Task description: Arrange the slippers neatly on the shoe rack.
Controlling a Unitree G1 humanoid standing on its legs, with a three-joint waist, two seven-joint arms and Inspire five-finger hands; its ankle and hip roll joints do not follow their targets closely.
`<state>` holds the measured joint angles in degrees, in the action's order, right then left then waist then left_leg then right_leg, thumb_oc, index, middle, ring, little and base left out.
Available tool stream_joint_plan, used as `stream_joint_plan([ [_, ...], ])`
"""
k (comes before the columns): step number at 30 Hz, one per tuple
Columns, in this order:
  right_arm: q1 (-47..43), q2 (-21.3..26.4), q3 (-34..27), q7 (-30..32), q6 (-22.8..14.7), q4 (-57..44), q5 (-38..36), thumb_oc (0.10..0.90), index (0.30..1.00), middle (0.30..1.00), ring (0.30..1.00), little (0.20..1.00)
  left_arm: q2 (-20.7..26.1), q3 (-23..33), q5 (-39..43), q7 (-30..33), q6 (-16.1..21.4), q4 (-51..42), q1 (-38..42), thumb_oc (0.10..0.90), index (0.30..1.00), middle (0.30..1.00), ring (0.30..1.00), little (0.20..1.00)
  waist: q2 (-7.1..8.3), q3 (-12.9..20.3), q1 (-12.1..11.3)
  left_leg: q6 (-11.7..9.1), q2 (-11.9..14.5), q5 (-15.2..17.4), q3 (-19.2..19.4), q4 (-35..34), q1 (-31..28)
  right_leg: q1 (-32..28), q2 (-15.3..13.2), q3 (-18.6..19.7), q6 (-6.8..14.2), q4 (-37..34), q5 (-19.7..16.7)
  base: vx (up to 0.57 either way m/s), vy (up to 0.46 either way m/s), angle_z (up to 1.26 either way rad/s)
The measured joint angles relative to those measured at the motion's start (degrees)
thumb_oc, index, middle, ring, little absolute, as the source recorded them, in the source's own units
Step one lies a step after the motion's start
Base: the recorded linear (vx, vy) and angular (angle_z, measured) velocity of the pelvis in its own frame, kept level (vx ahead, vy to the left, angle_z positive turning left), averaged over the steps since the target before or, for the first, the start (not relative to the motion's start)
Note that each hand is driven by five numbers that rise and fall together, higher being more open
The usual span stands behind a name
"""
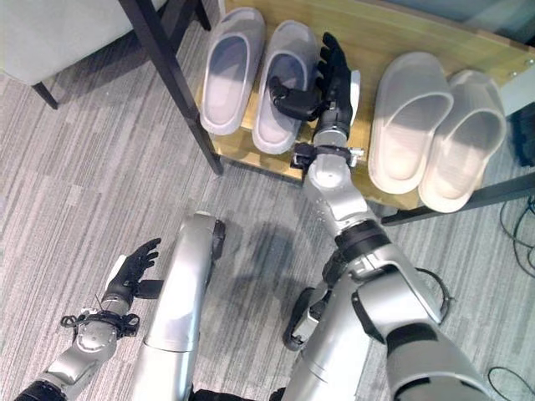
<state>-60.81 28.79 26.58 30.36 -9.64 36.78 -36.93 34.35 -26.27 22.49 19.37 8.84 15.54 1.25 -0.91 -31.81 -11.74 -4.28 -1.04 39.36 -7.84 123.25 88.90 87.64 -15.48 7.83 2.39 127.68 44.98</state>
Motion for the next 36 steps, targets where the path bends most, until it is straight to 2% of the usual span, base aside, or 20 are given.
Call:
stream_joint_plan([
  [4,-0.73,-0.82,-0.05,1.35,-0.30,1.71,0.10,0.800,0.900,0.900,0.900,0.900,-0.08,-0.83,0.00,0.05,0.14,0.57,0.84,0.800,0.900,0.900,0.900,0.900,-0.94,-0.05,0.01,-0.17,-0.53,-0.08,-0.53,-0.01,-0.20,-0.91,-0.68,-0.60,-0.05,-0.15,0.22,0.00,0.001,0.04],
  [20,-1.47,-4.90,-2.45,6.13,-1.35,2.81,2.88,0.800,0.900,0.900,0.900,0.900,-0.25,-2.00,-0.03,1.05,1.11,2.06,1.81,0.800,0.900,0.900,0.900,0.900,-1.38,-0.03,-0.05,-0.40,-0.84,-0.19,-1.15,-0.51,-0.34,-1.13,-0.84,-1.35,-0.78,-0.20,0.72,0.00,0.000,0.00],
  [28,5.30,-5.38,-4.96,7.62,-1.33,-7.54,7.44,0.800,0.900,0.900,0.900,0.900,-0.63,-1.84,-0.10,1.44,1.09,2.01,1.91,0.800,0.900,0.900,0.900,0.900,-1.38,-0.03,0.46,-0.45,-0.76,-0.15,-1.04,-0.56,-0.29,-1.05,-0.79,-1.32,-0.76,-0.41,0.73,0.00,0.000,0.00],
  [32,8.65,-5.50,-5.21,7.71,-0.84,-12.05,12.68,0.800,0.900,0.900,0.900,0.900,-0.74,-1.54,-0.18,1.64,1.07,1.81,1.56,0.800,0.900,0.900,0.900,0.900,-1.36,-0.04,0.68,-0.52,-0.67,-0.09,-1.03,-0.46,-0.27,-0.98,-0.72,-1.31,-0.75,-0.42,0.73,0.00,0.000,0.00],
  [36,9.73,-6.68,-5.09,7.73,1.28,-13.25,17.07,0.800,0.900,0.900,0.900,0.900,-0.78,-0.74,-0.29,1.63,1.07,1.58,0.83,0.800,0.900,0.900,0.900,0.900,-1.31,-0.06,1.29,-0.50,-0.49,-0.08,-1.04,-0.29,-0.26,-0.98,-0.63,-1.30,-0.73,-0.40,0.72,0.00,0.000,0.00],
])
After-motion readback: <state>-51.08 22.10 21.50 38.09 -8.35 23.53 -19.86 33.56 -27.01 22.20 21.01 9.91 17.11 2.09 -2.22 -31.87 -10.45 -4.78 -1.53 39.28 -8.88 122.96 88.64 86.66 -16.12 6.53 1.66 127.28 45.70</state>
